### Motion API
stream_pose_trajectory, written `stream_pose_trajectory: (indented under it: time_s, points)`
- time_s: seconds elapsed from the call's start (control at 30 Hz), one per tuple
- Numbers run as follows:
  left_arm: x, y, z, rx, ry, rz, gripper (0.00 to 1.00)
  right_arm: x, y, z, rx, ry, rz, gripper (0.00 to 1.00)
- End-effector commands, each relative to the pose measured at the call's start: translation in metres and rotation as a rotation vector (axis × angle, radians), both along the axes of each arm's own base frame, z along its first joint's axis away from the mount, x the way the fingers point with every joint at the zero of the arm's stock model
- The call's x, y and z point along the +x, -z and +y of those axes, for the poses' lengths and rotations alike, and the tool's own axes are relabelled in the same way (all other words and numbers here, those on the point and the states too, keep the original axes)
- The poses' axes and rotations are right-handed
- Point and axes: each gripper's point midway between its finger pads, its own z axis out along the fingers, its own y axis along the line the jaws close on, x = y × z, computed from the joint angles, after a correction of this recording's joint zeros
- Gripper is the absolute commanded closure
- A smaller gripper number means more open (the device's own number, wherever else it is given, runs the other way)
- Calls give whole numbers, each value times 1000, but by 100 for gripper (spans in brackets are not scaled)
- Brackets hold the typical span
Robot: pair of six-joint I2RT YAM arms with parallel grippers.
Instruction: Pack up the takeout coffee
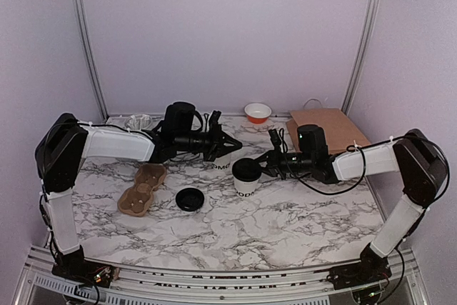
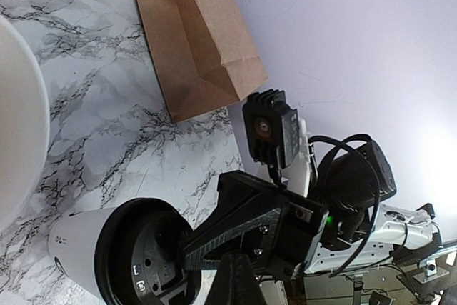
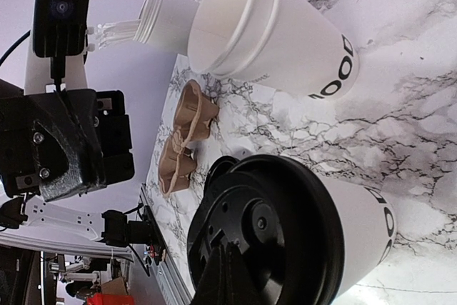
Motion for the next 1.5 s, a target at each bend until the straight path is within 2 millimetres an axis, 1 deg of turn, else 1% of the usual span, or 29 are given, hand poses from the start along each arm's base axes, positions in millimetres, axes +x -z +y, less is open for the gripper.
stream_pose_trajectory:
  time_s: [0.0, 0.2, 0.23, 0.27, 0.3, 0.37, 0.4, 0.47, 0.57, 0.63, 0.67, 0.73, 0.93, 1.0, 1.03, 1.1, 1.27, 1.37, 1.47]
  points:
    - [-7, 5, 1, -50, 24, 29, 100, 0, 13, -5, -51, 20, 34, 100]
    - [-17, 83, 14, 73, 5, 140, 100, -1, 16, -5, -53, 21, 40, 100]
    - [-19, 92, 15, 90, 8, 150, 100, -1, 16, -5, -54, 20, 40, 100]
    - [-19, 95, 16, 100, 9, 154, 100, -1, 15, -5, -53, 20, 39, 100]
    - [-19, 92, 17, 104, 9, 144, 100, -1, 15, -5, -55, 19, 38, 100]
    - [-15, 75, 15, 111, 12, 100, 100, 0, 15, -6, -60, 20, 37, 100]
    - [-12, 62, 14, 110, 14, 74, 100, 0, 15, -6, -62, 21, 36, 100]
    - [-9, 29, 10, 77, 25, 21, 100, 0, 14, -6, -62, 23, 35, 100]
    - [-8, -9, 4, 26, 38, -24, 100, 1, 14, -5, -59, 23, 36, 100]
    - [-8, -24, 3, 4, 39, -43, 100, 1, 14, -5, -57, 23, 36, 100]
    - [-7, -25, 3, 4, 34, -46, 100, 1, 13, -5, -56, 22, 34, 100]
    - [-8, -13, 5, 22, 30, -29, 100, 2, 13, -5, -57, 23, 35, 100]
    - [-21, 57, 6, 118, 57, 63, 100, 0, 15, -4, -60, 19, 40, 100]
    - [-22, 75, 10, 146, 51, 91, 100, 1, 16, -4, -60, 16, 41, 100]
    - [-24, 80, 11, 156, 51, 99, 100, 1, 15, -4, -60, 15, 42, 100]
    - [-24, 84, 12, 181, 52, 104, 100, 1, 13, -3, -60, 12, 38, 100]
    - [-20, 83, 17, 271, 46, 75, 100, 5, -1, -1, -51, 9, 11, 100]
    - [-18, 79, 15, 280, 49, 54, 100, 10, -17, 3, -36, 4, -21, 100]
    - [-19, 86, 16, 313, 48, 74, 100, 14, -44, 6, -9, -7, -82, 100]
